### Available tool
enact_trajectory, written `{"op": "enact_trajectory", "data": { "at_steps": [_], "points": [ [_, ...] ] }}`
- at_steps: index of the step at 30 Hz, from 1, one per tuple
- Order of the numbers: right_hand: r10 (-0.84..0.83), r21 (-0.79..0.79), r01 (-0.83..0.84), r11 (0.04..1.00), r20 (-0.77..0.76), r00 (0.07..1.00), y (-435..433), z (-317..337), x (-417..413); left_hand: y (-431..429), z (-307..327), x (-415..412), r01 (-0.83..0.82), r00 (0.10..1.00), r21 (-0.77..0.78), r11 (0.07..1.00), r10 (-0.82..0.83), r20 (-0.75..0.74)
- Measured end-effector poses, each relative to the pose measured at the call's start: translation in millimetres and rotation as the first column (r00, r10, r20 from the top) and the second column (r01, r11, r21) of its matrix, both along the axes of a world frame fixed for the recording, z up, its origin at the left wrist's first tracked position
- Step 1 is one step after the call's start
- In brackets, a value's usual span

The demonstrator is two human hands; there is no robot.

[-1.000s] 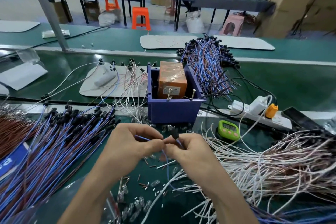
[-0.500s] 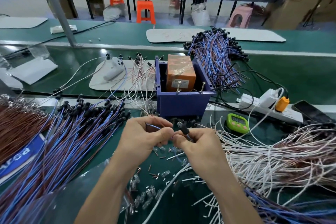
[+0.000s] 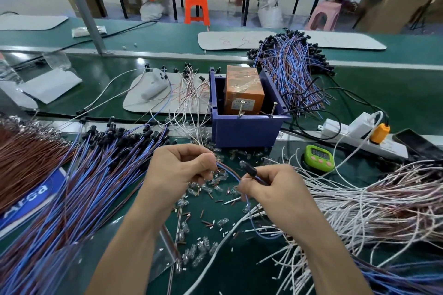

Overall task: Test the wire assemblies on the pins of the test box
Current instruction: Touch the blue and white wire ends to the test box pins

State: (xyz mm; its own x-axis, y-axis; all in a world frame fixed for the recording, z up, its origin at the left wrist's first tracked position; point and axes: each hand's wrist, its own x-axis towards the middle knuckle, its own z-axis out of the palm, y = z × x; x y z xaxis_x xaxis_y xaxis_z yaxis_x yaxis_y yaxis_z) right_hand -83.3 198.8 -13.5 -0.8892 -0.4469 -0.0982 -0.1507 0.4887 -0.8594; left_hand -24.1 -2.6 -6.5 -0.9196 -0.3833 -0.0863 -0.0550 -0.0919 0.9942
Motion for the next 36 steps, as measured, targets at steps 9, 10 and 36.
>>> {"op": "enact_trajectory", "data": {
  "at_steps": [9, 10, 36],
  "points": [
    [-0.02, -0.058, 0.024, 0.998, 0.066, 0.998, -7.2, -5.7, 2.2, 4.0, -7.1, -1.7, -0.016, 0.997, 0.023, 1.0, 0.015, 0.069],
    [-0.017, -0.075, 0.022, 0.997, 0.064, 0.998, -8.6, -6.7, 2.4, 3.9, -7.1, -1.7, -0.02, 0.997, 0.026, 0.999, 0.019, 0.069],
    [-0.143, -0.343, 0.208, 0.916, 0.207, 0.968, -14.0, -5.8, -2.5, 37.8, -16.9, -6.7, 0.104, 0.993, -0.137, 0.985, -0.096, 0.065]
  ]
}}
